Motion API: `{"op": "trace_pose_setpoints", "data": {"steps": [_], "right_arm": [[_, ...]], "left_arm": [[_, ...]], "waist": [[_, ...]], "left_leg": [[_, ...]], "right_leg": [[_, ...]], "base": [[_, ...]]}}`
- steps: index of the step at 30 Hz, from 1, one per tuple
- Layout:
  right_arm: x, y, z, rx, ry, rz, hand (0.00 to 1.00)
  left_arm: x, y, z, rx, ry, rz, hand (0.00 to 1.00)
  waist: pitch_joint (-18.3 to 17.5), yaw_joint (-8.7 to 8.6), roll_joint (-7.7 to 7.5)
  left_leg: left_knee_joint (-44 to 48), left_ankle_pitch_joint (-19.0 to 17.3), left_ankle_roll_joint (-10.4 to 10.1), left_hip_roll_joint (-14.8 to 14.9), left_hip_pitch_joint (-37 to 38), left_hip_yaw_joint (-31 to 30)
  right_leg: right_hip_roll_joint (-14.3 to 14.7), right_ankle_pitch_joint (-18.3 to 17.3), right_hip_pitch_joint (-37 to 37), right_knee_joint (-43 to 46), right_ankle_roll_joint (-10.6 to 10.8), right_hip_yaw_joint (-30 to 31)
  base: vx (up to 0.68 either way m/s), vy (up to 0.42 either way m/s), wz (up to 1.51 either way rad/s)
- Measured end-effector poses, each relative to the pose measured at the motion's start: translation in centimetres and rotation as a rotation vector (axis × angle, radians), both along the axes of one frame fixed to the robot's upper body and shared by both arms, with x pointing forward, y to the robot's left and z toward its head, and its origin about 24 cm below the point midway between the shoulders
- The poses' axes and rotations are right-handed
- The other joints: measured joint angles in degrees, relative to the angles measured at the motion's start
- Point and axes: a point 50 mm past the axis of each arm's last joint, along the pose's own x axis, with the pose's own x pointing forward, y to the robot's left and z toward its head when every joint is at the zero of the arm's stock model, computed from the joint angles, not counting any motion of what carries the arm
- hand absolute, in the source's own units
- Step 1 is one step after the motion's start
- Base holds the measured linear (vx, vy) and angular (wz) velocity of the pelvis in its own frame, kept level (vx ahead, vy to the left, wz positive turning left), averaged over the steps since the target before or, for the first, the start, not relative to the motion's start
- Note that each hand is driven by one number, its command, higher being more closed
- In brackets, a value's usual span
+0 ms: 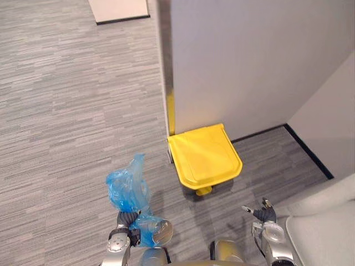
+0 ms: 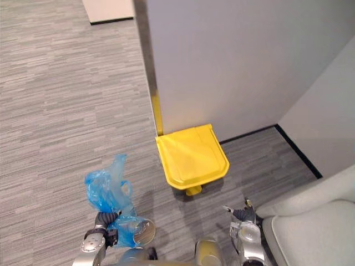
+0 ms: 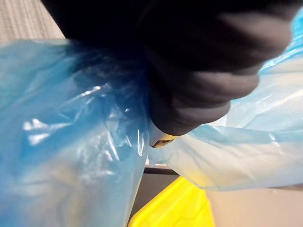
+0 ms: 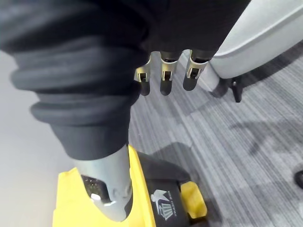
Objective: Gather rubbish on tea table into small bin, then transfer packed bag to large trash can.
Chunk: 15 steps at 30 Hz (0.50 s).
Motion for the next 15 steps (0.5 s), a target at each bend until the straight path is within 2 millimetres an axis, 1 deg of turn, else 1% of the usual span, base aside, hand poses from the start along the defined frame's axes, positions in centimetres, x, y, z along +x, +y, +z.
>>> {"op": "trace_pose_setpoints", "data": {"steps": [1, 2, 3, 4, 5, 6, 7, 8, 9, 10, 11, 12, 13, 15], "right_arm": [[-0.2, 0.0, 0.0, -0.001, 0.001, -0.004, 0.00], [-0.3, 0.2, 0.0, 0.003, -0.006, -0.011, 0.00], [-0.2, 0.2, 0.2, 0.003, -0.015, -0.012, 0.00], [-0.1, 0.1, 0.3, 0.003, -0.024, -0.027, 0.00], [-0.4, -0.5, 0.3, 0.000, -0.023, -0.058, 0.00], [-0.5, -0.9, 0.4, -0.002, -0.027, -0.078, 0.00], [-0.3, -1.5, 0.7, -0.007, -0.044, -0.103, 0.00], [0.0, -1.5, 1.0, -0.007, -0.059, -0.105, 0.00], [0.2, -1.9, 1.5, -0.018, -0.085, -0.112, 0.00], [0.3, -2.1, 1.9, -0.028, -0.105, -0.111, 0.00], [0.5, -2.0, 2.1, -0.028, -0.119, -0.109, 0.00], [1.2, -1.8, 2.7, -0.022, -0.158, -0.109, 0.00], [1.2, -2.0, 3.0, -0.028, -0.169, -0.117, 0.00], [0.9, -2.2, 2.8, -0.017, -0.165, -0.150, 0.00]], "left_arm": [[0.1, -0.1, 0.0, -0.001, -0.002, -0.004, 1.00], [0.2, 0.2, 0.1, 0.011, -0.003, -0.008, 1.00], [0.3, 0.3, 0.2, 0.017, -0.004, -0.011, 1.00], [0.8, 0.2, 0.3, 0.023, -0.008, -0.031, 1.00], [1.4, -0.1, 0.3, 0.019, -0.014, -0.039, 1.00], [1.7, -0.3, 0.4, 0.011, -0.019, -0.039, 1.00], [2.2, -0.9, 0.5, 0.000, -0.034, -0.048, 1.00], [2.3, -0.9, 0.6, 0.000, -0.037, -0.051, 1.00], [2.8, -1.4, 0.9, -0.009, -0.053, -0.062, 1.00], [3.3, -2.0, 1.1, -0.025, -0.073, -0.065, 1.00], [3.5, -1.9, 1.2, -0.024, -0.081, -0.055, 1.00], [3.7, -1.2, 1.3, -0.004, -0.080, -0.051, 1.00], [3.9, -1.3, 1.4, -0.009, -0.084, -0.053, 1.00], [4.2, -1.9, 1.6, -0.025, -0.095, -0.061, 1.00]], "waist": [[0.09, -0.02, -0.26], [0.23, -0.05, -0.95], [0.37, -0.14, -1.15], [0.37, -0.69, -1.34], [0.59, -0.91, -1.15], [0.33, -0.92, -1.42], [1.24, -0.26, 0.66], [1.52, 0.09, 0.94], [1.92, -0.27, 1.17], [2.29, -1.09, 0.76], [1.95, -0.43, 1.32], [1.90, 0.43, 0.62], [1.98, 0.53, 1.26], [1.98, 0.34, 1.25]], "left_leg": [[0.79, -0.95, 0.05, -0.01, 0.53, -0.48], [1.33, -2.65, -0.04, -0.12, 2.20, -1.19], [1.35, -3.19, -0.15, -0.16, 2.62, -1.47], [1.42, -3.83, -0.64, -0.33, 2.90, -2.58], [1.48, -4.23, -1.67, -0.67, 3.70, -4.35], [1.32, -4.51, -2.25, -0.39, 4.55, -5.05], [1.01, -4.10, -3.57, 1.02, 5.76, -4.89], [0.74, -3.55, -4.45, 1.18, 6.04, -4.82], [-1.04, -1.02, -5.88, 0.66, 8.20, -4.93], [-1.12, -0.13, -6.13, 0.44, 10.46, -5.45], [-0.44, -0.34, -5.93, 1.10, 10.82, -5.23], [3.10, -1.21, -6.85, 1.77, 9.90, -5.24], [4.95, -1.28, -7.11, 3.23, 9.60, -4.95], [5.12, -0.50, -7.23, 4.13, 10.35, -4.77]], "right_leg": [[-0.12, -0.52, -0.77, -0.34, -0.91, -0.88], [0.13, -0.30, -2.85, -4.80, -1.42, -3.36], [0.34, 0.03, -3.81, -7.79, -1.41, -4.38], [0.78, 3.47, -4.14, -17.80, -2.49, -6.94], [1.20, 9.67, -3.67, -21.63, -4.04, -7.07], [1.56, 13.84, -2.36, -22.62, -5.75, -7.01], [2.06, 13.96, -2.03, -20.36, -7.31, -7.24], [1.75, 12.78, -2.26, -18.70, -7.69, -7.47], [-0.26, 9.77, -3.85, -10.98, -8.57, -7.99], [-0.60, 6.64, -7.10, -2.95, -8.98, -9.08], [0.59, 4.87, -6.34, -4.80, -7.76, -9.37], [1.52, 4.33, -3.90, -9.54, -10.42, -11.11], [2.39, 3.63, -3.20, -8.94, -11.29, -12.21], [3.81, 3.03, -2.11, -8.98, -11.98, -12.92]], "base": [[0.22, 0.041, 0.45], [0.26, 0.001, 0.34], [0.32, -0.036, 0.57], [0.40, -0.095, 0.77], [0.38, -0.110, 0.86], [0.47, -0.100, 0.55], [0.37, -0.051, 0.24], [0.48, -0.088, 0.34], [0.36, -0.100, 0.58], [0.36, -0.130, 0.45], [0.36, -0.208, -0.08], [0.43, -0.243, -0.36], [0.42, -0.236, -0.29], [0.28, -0.118, -0.06]]}}
